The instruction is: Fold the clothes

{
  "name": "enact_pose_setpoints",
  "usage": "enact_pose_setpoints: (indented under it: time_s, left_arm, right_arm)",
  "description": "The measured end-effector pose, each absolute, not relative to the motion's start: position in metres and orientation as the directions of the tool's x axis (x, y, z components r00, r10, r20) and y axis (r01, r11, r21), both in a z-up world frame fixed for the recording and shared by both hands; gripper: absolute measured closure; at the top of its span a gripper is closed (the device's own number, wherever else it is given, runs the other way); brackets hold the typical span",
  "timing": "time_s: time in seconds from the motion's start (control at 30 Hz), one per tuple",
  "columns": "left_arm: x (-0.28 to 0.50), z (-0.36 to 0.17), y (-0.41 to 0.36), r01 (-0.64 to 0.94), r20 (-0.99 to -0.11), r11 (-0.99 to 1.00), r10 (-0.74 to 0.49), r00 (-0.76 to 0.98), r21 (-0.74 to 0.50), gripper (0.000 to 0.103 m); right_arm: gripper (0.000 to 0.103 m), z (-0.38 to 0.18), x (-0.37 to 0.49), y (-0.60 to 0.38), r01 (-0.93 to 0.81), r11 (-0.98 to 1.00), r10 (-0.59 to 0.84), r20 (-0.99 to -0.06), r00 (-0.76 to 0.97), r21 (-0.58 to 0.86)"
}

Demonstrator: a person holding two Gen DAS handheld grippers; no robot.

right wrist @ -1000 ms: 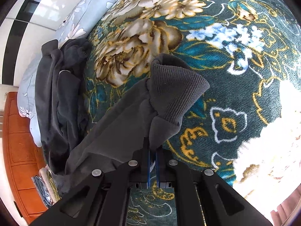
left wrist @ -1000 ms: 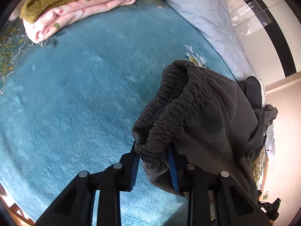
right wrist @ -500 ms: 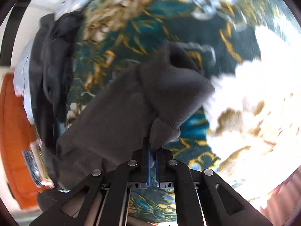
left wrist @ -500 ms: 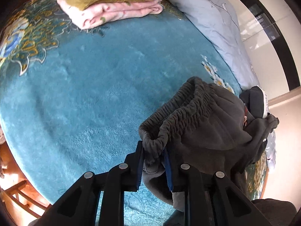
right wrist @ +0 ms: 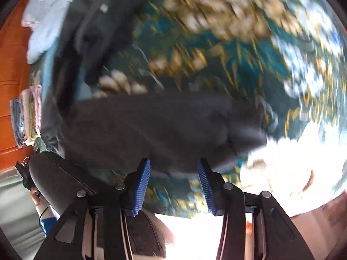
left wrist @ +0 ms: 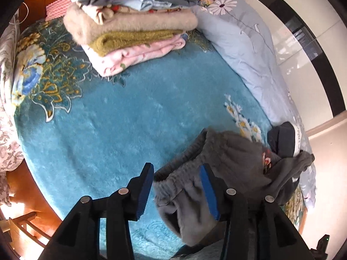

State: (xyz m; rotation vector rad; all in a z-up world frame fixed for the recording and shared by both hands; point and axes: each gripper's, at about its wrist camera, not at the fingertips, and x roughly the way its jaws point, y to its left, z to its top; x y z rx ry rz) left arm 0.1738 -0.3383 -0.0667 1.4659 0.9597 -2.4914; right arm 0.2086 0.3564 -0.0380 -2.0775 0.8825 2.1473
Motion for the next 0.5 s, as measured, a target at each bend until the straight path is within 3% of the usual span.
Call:
enact_pose_setpoints:
  time_s: [0.1, 0.23, 0.3, 0.5]
  left_arm:
    - [0.148, -0.047, -0.312, 0.343, -0.781, -0.792, 0.250, -0.573, -0.505, 0.047]
    - [0.115, -0.032, -0.270, 0.288, -0.737, -0.776, 0.309, -0.602, -0.561, 0.033]
    - [0.097, -0.038, -0.253, 0.325, -0.756, -0.766, 0.299, -0.582, -0.554, 0.032]
    - [0.078, -0.081, -0.213, 0.440, -0.807, -0.717, 0.294, -0.513, -0.541, 0.031]
  right_arm:
    - [0.054, -0.022, 0.160, 0.343, -0.346, -0.835, -0.369, -0.902, -0.223, 0.427]
    - [0.054, -0.019, 0.082, 0.312, -0.287, -0.794, -0.417, -0.824, -0.384, 0.536]
    - [0.043, -0.012, 0.046, 0.298, -0.249, -0.807, -0.398, -0.805, -0.440, 0.535]
    - [0.041, -0.009, -0.049, 0.278, -0.289, -0.783, -0.344, -0.770, -0.537, 0.551]
